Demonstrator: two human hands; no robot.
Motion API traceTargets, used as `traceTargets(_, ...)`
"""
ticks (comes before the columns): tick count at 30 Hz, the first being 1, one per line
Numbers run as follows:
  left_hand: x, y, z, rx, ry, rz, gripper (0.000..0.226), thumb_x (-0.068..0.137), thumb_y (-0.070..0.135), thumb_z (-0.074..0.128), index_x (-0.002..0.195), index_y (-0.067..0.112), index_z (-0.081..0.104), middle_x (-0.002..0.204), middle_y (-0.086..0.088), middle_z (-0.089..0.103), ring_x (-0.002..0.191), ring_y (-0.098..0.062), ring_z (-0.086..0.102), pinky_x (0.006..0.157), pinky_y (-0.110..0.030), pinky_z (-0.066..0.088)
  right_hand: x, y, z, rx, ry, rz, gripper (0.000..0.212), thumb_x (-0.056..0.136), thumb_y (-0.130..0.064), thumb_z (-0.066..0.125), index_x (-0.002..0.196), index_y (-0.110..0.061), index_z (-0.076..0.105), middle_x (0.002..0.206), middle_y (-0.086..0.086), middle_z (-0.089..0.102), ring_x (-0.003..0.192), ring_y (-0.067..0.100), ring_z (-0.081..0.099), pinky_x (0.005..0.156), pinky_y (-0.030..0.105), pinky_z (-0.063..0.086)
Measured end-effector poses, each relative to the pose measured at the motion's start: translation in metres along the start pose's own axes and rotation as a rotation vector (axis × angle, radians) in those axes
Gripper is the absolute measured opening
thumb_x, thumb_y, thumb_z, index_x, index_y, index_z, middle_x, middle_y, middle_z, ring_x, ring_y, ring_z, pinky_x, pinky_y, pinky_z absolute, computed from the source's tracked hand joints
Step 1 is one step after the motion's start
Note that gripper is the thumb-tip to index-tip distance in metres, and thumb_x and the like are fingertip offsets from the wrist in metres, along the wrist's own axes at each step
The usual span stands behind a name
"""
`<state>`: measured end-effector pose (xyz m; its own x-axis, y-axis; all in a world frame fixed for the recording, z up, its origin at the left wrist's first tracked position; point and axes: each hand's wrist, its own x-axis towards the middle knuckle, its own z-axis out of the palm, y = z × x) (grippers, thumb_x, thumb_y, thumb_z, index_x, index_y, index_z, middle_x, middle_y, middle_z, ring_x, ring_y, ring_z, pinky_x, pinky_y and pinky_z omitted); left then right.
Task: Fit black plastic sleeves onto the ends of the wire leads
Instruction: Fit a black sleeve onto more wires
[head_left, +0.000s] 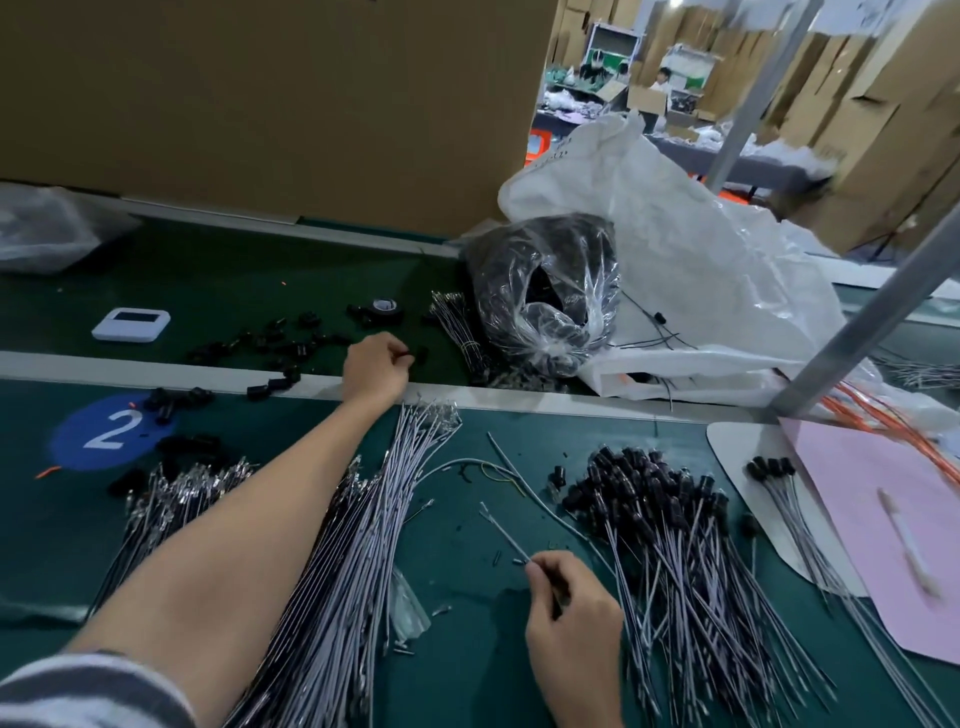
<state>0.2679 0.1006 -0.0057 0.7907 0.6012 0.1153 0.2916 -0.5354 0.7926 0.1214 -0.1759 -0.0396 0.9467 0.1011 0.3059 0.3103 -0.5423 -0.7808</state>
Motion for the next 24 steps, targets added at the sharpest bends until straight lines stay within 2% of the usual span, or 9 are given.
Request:
traceTargets(4,-0.059,0.028,-0.009,-0.599,-0.138,-0.073,0.014,0.088,0.007,0.07,0.101,0.011,0.069,0.088,-0.003,0.073,0.077,-0.014,0.069,0.068,-0.019,0.055,0.001,-0.001,-0.003,0.034,0.005,0.017,0.023,0.089,-0.006,0.068,0.076,-0.025,0.063,0.069,-0.01,0.062,0.073,0.005,0.059,0.058,0.008,0.041)
traceTargets(6,-0.098,0.033,-0.023,-0.825,-0.223,-0.084,0.016,0.088,0.002,0.068,0.099,0.014,0.071,0.086,-0.005,0.075,0.077,-0.015,0.068,0.073,-0.022,0.057,0.001,-0.001,-0.004,0.068,0.016,0.039,0.019,0.089,-0.008,0.068,0.077,-0.022,0.065,0.069,-0.01,0.063,0.071,0.005,0.06,0.058,0.009,0.042)
traceTargets(9,-0.154,0.031,-0.045,-1.018,-0.288,-0.08,0.02,0.086,-0.001,0.065,0.093,0.015,0.074,0.087,-0.006,0.074,0.08,-0.015,0.068,0.078,-0.024,0.057,-0.001,-0.005,-0.007,0.176,0.021,0.101,0.019,0.089,-0.01,0.068,0.076,-0.023,0.067,0.065,-0.007,0.065,0.064,0.006,0.06,0.057,0.013,0.044)
traceTargets(13,-0.206,0.024,-0.064,-1.046,-0.281,-0.111,0.019,0.077,0.009,0.065,0.094,0.012,0.072,0.083,-0.002,0.074,0.079,-0.013,0.069,0.079,-0.023,0.057,-0.006,-0.019,-0.018,0.313,0.003,0.115,0.021,0.089,-0.012,0.069,0.073,-0.026,0.07,0.069,-0.009,0.067,0.061,0.002,0.058,0.058,0.016,0.047)
traceTargets(15,-0.219,0.019,-0.071,-1.032,-0.255,-0.135,0.024,0.073,0.014,0.065,0.096,0.011,0.071,0.081,-0.001,0.074,0.078,-0.012,0.069,0.078,-0.023,0.057,-0.009,-0.031,-0.025,0.375,-0.026,0.076,0.017,0.088,-0.014,0.071,0.075,-0.026,0.072,0.071,-0.006,0.069,0.064,0.005,0.06,0.06,0.019,0.049)
traceTargets(20,-0.236,0.01,-0.082,-0.949,-0.194,-0.102,0.019,0.081,0.007,0.064,0.097,0.013,0.072,0.085,-0.004,0.075,0.079,-0.014,0.069,0.078,-0.022,0.056,-0.015,-0.056,-0.03,0.371,-0.074,-0.071,0.015,0.087,-0.013,0.072,0.077,-0.025,0.072,0.069,-0.009,0.068,0.061,0.004,0.059,0.058,0.015,0.046)
traceTargets(24,-0.239,0.008,-0.087,-0.833,-0.198,-0.023,0.019,0.083,0.007,0.067,0.095,0.021,0.074,0.088,-0.001,0.075,0.077,-0.015,0.07,0.08,-0.023,0.056,-0.017,-0.067,-0.034,0.38,-0.062,-0.1,0.015,0.086,-0.011,0.071,0.078,-0.024,0.072,0.069,-0.01,0.068,0.061,0.006,0.059,0.058,0.014,0.046)
